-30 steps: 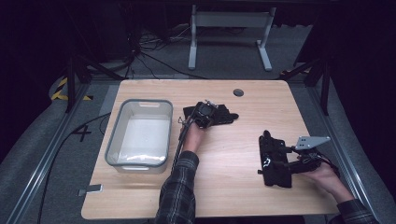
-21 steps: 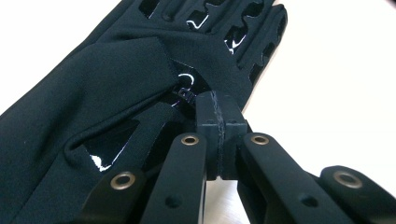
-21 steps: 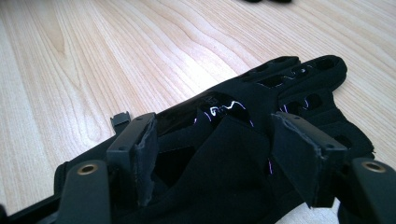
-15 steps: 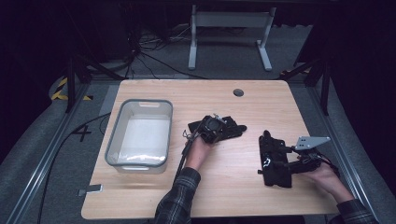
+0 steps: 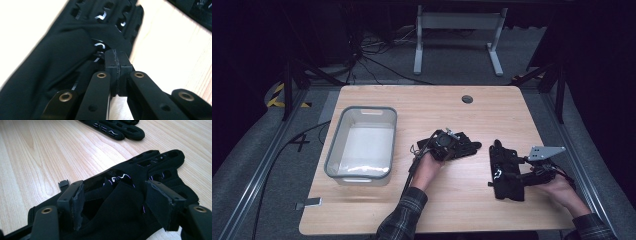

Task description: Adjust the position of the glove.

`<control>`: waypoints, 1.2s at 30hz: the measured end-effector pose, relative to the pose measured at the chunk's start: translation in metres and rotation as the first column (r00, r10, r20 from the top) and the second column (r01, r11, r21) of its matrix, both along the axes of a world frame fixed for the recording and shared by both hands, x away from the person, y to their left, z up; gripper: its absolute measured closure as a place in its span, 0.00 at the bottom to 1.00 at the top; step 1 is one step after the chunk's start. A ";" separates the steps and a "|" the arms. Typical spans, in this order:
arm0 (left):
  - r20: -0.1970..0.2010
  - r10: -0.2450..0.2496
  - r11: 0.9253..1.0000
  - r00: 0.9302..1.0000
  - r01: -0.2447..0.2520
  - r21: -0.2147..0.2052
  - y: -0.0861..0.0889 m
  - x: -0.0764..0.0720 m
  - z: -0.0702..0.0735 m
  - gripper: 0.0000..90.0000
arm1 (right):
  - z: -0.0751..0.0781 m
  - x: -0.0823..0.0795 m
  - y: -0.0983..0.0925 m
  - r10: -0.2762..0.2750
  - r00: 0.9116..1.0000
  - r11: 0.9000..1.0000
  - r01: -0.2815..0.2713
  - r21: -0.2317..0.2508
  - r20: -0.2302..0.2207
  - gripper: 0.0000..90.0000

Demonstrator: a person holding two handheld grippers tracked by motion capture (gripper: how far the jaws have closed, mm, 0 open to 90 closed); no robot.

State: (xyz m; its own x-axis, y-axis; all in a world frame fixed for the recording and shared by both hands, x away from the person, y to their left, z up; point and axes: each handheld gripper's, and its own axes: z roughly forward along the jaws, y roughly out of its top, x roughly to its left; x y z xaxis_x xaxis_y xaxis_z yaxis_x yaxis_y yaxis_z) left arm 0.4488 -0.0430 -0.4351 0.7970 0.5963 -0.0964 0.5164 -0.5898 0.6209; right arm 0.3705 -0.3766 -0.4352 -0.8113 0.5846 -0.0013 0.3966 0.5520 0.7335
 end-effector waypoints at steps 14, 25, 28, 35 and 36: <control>0.042 0.186 0.982 0.982 -0.187 0.034 0.043 0.036 0.001 1.00 | -0.001 0.000 0.000 0.003 1.000 1.000 -0.003 -0.002 -0.005 0.36; 0.005 0.183 0.980 0.983 -0.183 0.077 0.042 0.023 -0.008 1.00 | -0.001 0.001 -0.001 0.001 1.000 1.000 -0.001 -0.005 -0.006 0.36; 0.001 0.172 0.981 0.985 -0.172 0.091 0.041 0.016 -0.007 1.00 | -0.001 0.001 -0.001 0.000 1.000 1.000 0.000 -0.005 -0.006 0.36; -0.006 0.098 0.989 0.995 -0.097 0.111 0.033 -0.013 -0.006 1.00 | -0.001 0.001 -0.003 -0.007 1.000 1.000 0.007 -0.006 -0.008 0.36; -0.011 0.088 0.990 0.996 -0.086 0.107 0.033 -0.017 -0.006 1.00 | -0.001 0.001 -0.003 -0.007 1.000 1.000 0.007 -0.004 -0.008 0.36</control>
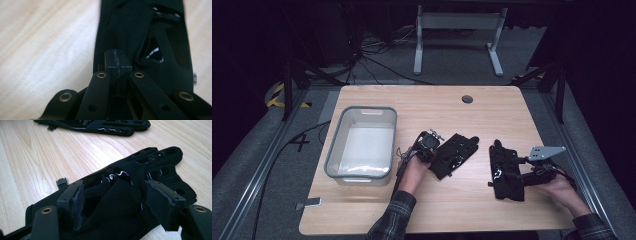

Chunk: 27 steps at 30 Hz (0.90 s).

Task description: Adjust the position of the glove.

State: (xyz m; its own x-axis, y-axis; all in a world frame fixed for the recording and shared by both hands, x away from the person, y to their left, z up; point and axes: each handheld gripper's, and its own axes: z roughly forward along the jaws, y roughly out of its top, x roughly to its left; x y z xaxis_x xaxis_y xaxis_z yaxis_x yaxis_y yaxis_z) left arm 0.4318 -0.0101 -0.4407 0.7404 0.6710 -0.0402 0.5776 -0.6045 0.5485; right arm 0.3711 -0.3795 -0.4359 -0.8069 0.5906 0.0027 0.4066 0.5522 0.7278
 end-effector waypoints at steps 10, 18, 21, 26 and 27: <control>-0.027 -0.097 0.993 0.995 0.095 -0.066 -0.003 -0.042 -0.004 1.00 | 0.000 0.000 -0.003 -0.010 1.000 1.000 0.010 -0.002 -0.002 0.36; -0.033 -0.152 0.984 0.988 0.148 -0.097 -0.009 -0.064 -0.005 1.00 | -0.001 0.001 -0.006 -0.015 1.000 1.000 0.015 -0.001 -0.008 0.38; -0.001 -0.154 0.981 0.988 0.152 -0.118 -0.011 -0.066 0.000 1.00 | -0.001 0.001 -0.008 -0.019 1.000 1.000 0.019 0.006 -0.016 0.43; 0.063 -0.121 0.982 0.991 0.129 -0.140 -0.011 -0.058 0.010 1.00 | 0.001 0.001 -0.012 -0.035 0.999 0.999 0.035 0.020 -0.017 0.58; 0.071 -0.116 0.982 0.991 0.126 -0.143 -0.011 -0.054 0.012 1.00 | 0.001 0.002 -0.013 -0.041 0.999 0.999 0.042 0.021 -0.017 0.66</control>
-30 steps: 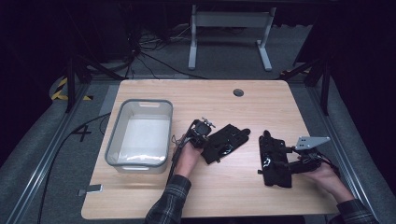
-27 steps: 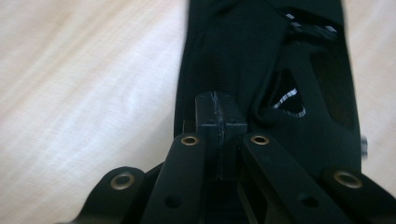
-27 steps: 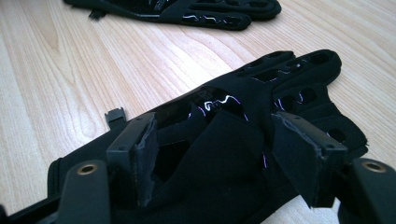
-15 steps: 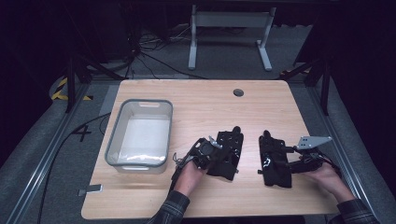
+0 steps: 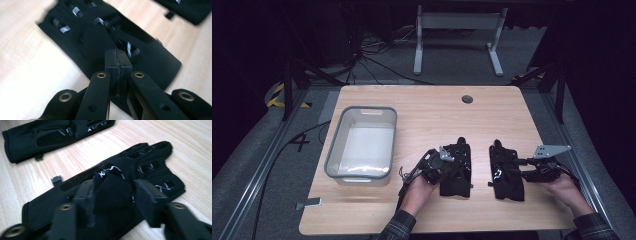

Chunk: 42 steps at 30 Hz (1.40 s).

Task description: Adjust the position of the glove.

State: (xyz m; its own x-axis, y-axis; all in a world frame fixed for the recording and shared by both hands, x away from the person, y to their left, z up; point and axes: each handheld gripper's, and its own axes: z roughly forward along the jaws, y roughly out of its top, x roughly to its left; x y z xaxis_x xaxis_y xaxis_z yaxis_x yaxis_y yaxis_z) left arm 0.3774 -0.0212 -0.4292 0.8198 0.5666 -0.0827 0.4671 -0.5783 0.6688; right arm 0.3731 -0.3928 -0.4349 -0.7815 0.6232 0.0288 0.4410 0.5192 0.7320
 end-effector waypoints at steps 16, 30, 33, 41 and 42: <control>-0.018 0.040 0.997 0.999 -0.039 0.073 -0.015 0.012 -0.023 1.00 | -0.013 0.013 0.018 0.041 0.998 0.997 -0.043 -0.067 -0.038 0.99; -0.012 0.070 0.995 0.997 -0.069 0.076 -0.013 0.004 -0.024 1.00 | -0.015 0.021 0.053 0.153 0.987 0.986 -0.155 -0.066 -0.044 0.99; -0.014 0.075 0.995 0.997 -0.074 0.073 -0.012 0.004 -0.024 1.00 | -0.015 0.022 0.059 0.167 0.985 0.983 -0.170 -0.066 -0.044 0.99; -0.024 0.051 0.997 0.998 -0.050 0.057 -0.015 0.002 -0.024 1.00 | -0.016 0.023 0.062 0.176 0.983 0.983 -0.178 -0.048 -0.046 0.99; -0.024 0.047 0.997 0.999 -0.046 0.054 -0.015 0.002 -0.024 1.00 | -0.016 0.023 0.062 0.176 0.983 0.983 -0.178 -0.048 -0.046 0.99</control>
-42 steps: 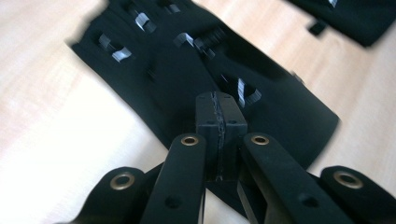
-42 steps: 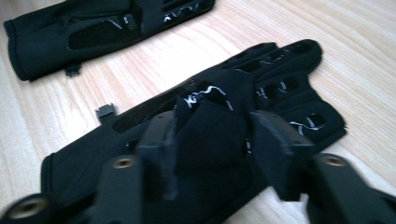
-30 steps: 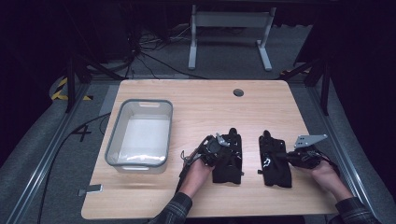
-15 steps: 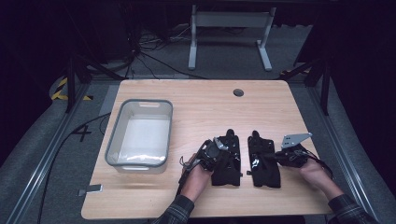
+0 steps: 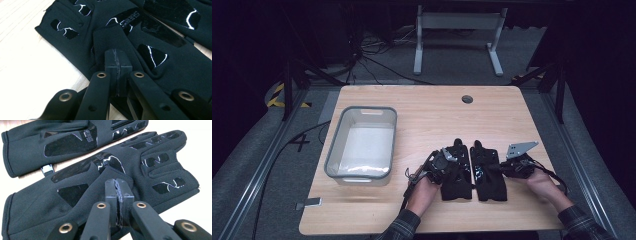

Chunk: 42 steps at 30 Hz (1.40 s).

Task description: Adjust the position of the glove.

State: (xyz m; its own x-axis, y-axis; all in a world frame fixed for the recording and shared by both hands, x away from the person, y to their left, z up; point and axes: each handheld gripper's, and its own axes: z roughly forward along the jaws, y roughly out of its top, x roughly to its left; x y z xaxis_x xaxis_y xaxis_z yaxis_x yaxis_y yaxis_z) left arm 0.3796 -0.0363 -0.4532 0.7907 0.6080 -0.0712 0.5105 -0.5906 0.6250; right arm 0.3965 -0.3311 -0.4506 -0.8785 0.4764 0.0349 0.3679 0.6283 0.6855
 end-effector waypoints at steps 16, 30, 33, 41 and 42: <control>-0.024 0.093 0.994 0.995 -0.094 -0.051 0.025 -0.002 0.004 0.65 | 0.008 -0.009 -0.021 -0.046 0.999 0.999 0.046 -0.005 0.030 0.99; -0.027 0.075 0.997 0.997 -0.075 -0.008 0.015 -0.002 -0.001 0.85 | 0.001 -0.009 -0.022 -0.057 0.998 0.996 0.059 -0.062 0.031 1.00; -0.036 0.072 0.997 0.997 -0.073 -0.015 0.016 0.000 0.000 0.94 | 0.001 -0.009 -0.022 -0.058 0.998 0.996 0.060 -0.063 0.032 1.00; -0.068 0.105 0.987 0.992 -0.112 -0.115 0.025 0.005 0.005 0.97 | 0.001 -0.011 -0.020 -0.046 0.999 0.997 0.047 -0.057 0.024 1.00; -0.065 0.106 0.985 0.992 -0.114 -0.131 0.026 0.006 0.007 0.97 | 0.001 -0.011 -0.020 -0.045 0.999 0.997 0.047 -0.056 0.022 1.00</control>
